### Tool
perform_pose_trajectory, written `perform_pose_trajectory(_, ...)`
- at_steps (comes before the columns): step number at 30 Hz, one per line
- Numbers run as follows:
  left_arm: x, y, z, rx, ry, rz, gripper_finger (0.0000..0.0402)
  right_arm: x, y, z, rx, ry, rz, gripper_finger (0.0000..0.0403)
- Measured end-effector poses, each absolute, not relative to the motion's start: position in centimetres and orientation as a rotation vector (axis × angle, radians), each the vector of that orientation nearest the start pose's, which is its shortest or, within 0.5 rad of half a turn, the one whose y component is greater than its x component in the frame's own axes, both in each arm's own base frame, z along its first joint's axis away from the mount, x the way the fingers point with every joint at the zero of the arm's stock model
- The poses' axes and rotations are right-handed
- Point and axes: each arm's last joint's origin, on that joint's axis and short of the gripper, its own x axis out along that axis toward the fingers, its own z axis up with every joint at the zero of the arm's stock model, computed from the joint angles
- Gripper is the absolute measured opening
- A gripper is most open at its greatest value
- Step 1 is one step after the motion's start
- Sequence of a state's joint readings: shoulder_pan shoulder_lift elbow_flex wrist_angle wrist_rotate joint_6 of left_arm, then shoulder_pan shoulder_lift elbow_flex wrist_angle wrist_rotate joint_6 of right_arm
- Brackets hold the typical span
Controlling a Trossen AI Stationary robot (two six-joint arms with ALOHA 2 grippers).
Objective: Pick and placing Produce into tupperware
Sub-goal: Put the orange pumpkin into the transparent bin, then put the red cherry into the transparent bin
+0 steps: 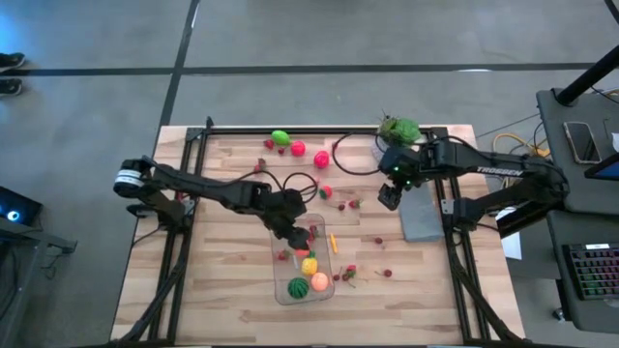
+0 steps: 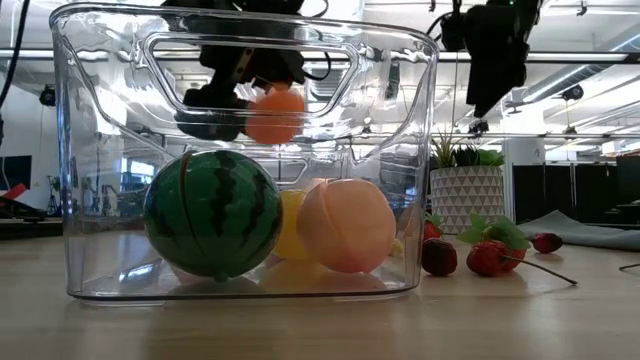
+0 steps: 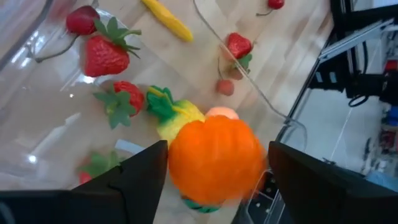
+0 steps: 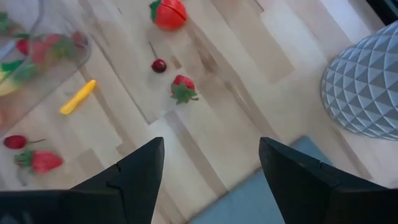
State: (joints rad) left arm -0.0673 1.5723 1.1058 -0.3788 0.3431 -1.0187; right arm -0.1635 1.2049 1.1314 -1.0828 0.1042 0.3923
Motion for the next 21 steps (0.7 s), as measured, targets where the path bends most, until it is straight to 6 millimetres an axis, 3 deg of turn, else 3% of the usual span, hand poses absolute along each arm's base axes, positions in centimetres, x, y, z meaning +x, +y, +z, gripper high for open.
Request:
perform_pose_trajectory(6, 32.2, -3.1, 24.2, -1.074, 0.947, 0.074, 0.0335, 21.6, -3.8, 29.9, 0.383, 1.041, -0.450, 0.0269)
perform_pose_trajectory(11, 30.6, -2.1, 25.0, -1.032, 0.972, 0.126, 0.0370, 22.8, -4.1, 32.8, 0.383, 0.851, -0.422, 0.0272)
perform_pose_trajectory(16, 28.2, -1.4, 27.7, -0.921, 0.892, 0.232, 0.0373, 23.7, -4.4, 34.6, 0.384, 0.725, -0.408, 0.0270)
perform_pose_trajectory(21, 24.5, -0.3, 30.8, -0.769, 0.701, 0.478, 0.0373, 25.1, -5.1, 33.6, 0.369, 0.770, -0.423, 0.0271)
